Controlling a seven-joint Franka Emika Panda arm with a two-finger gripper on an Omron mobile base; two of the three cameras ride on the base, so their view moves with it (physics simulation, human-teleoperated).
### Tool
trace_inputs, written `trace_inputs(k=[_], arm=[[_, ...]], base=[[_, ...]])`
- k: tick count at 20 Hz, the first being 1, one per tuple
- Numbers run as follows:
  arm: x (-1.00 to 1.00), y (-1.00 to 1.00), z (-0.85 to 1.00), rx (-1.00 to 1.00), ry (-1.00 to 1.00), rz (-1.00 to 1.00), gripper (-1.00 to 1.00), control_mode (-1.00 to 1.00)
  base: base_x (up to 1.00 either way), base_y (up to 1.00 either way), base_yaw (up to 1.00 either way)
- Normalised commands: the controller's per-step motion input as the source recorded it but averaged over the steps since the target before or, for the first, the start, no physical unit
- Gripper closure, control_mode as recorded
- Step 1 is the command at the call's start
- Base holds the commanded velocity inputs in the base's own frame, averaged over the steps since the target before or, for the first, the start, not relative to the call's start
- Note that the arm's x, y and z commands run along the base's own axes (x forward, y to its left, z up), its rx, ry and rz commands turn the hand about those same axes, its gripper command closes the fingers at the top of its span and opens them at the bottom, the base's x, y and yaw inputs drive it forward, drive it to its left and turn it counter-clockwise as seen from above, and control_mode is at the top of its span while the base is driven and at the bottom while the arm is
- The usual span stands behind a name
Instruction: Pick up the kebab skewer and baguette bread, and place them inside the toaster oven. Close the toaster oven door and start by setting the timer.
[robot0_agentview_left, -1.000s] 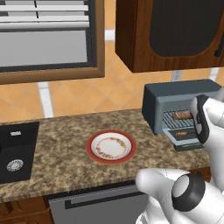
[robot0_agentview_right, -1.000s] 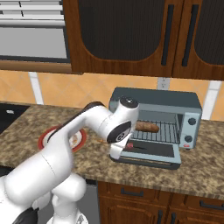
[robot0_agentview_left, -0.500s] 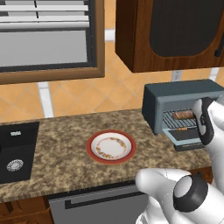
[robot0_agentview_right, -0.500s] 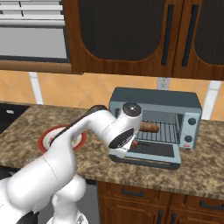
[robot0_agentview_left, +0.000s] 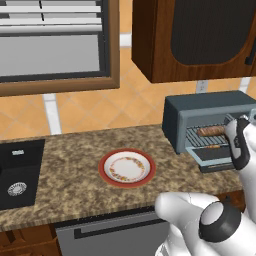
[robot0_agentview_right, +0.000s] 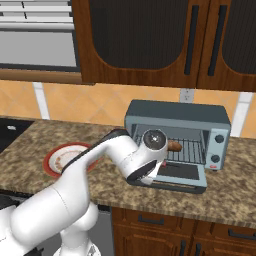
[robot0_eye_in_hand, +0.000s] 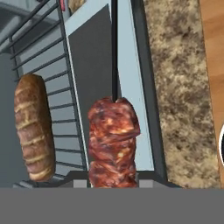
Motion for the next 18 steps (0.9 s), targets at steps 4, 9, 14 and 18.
trace_inputs(k=[4,9,14,18], arm=[[0.37,0.00,0.06,-0.06,-0.01,0.02,1.00,-1.00],[0.39,-0.22,0.02,-0.02,-0.09,0.02,1.00,-1.00],[0.40,-0.40,0.00,0.00,-0.02,0.00,1.00,-1.00],[0.42,-0.23,0.02,0.00,0.00,0.00,1.00,-1.00]], base=[[0.00,0.00,0.00],[0.00,0.00,0.00],[0.00,0.00,0.00],[0.00,0.00,0.00]])
